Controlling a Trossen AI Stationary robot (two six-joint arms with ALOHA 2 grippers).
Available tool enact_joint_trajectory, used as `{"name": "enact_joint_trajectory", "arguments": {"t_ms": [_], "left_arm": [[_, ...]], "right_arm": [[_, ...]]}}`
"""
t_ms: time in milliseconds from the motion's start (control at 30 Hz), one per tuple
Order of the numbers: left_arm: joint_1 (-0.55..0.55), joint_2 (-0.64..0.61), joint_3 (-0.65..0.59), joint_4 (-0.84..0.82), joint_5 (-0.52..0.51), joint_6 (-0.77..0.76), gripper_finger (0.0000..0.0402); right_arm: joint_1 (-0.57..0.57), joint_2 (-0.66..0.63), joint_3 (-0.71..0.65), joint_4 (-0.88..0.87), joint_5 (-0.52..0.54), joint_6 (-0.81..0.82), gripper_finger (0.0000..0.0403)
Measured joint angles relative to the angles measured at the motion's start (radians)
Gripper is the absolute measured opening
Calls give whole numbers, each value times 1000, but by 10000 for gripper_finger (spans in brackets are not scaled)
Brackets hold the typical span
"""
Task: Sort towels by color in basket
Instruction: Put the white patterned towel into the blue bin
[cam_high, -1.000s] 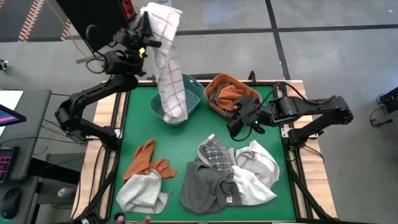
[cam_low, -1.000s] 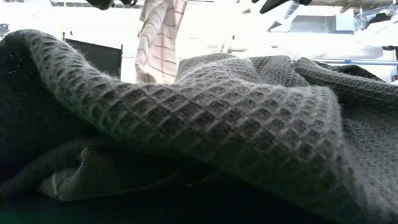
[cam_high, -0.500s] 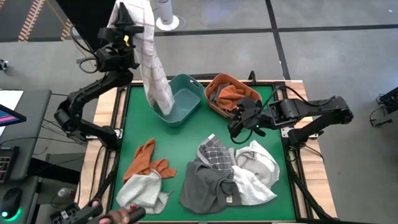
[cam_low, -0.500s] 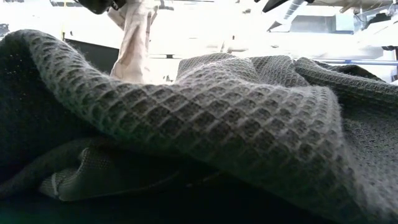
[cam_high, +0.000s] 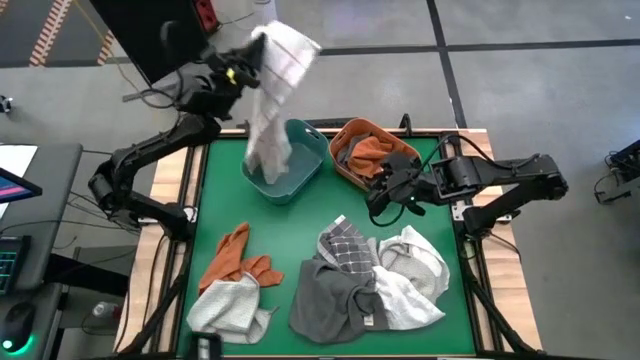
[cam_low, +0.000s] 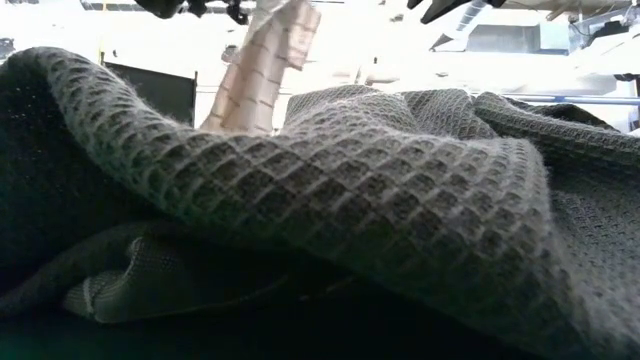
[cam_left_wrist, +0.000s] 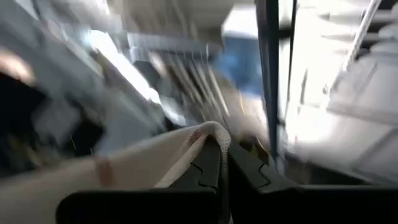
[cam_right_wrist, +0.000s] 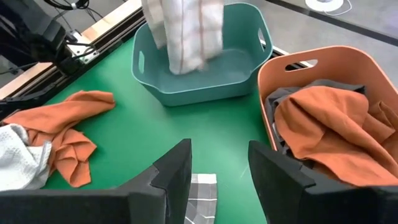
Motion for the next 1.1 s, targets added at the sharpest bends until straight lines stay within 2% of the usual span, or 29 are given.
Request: {"name": "enact_joint_trajectory", "arguments": {"t_ms": [67, 133, 300, 467, 667, 767, 867, 967, 1100], "left_arm": [[-25, 0, 0, -61, 17, -48, 4], [-43, 0, 0, -115, 24, -33, 4], [-52, -1, 0, -272, 19, 201, 4], [-51, -14, 0, -509, 19, 343, 4], [-52, -118, 0, -861, 102, 597, 4], [-51, -172, 0, -1065, 122, 618, 4], [-44, -202, 0, -1211, 180, 565, 4], [-42, -193, 0, -1312, 261, 518, 3], [-71, -144, 0, -1372, 294, 542, 2]], "right_arm": [[-8, 0, 0, 0, 0, -1, 185], [-14, 0, 0, 3, 0, -2, 185], [-11, 0, 0, 24, -4, -27, 185], [-11, 0, 0, 22, -9, -27, 185], [-1, 0, 0, 22, -9, -13, 185], [6, 0, 0, 22, -11, -12, 185], [0, 0, 0, 23, -11, -15, 185], [-14, 0, 0, 25, -11, -28, 185], [-36, 0, 0, 62, -12, -74, 185]]}}
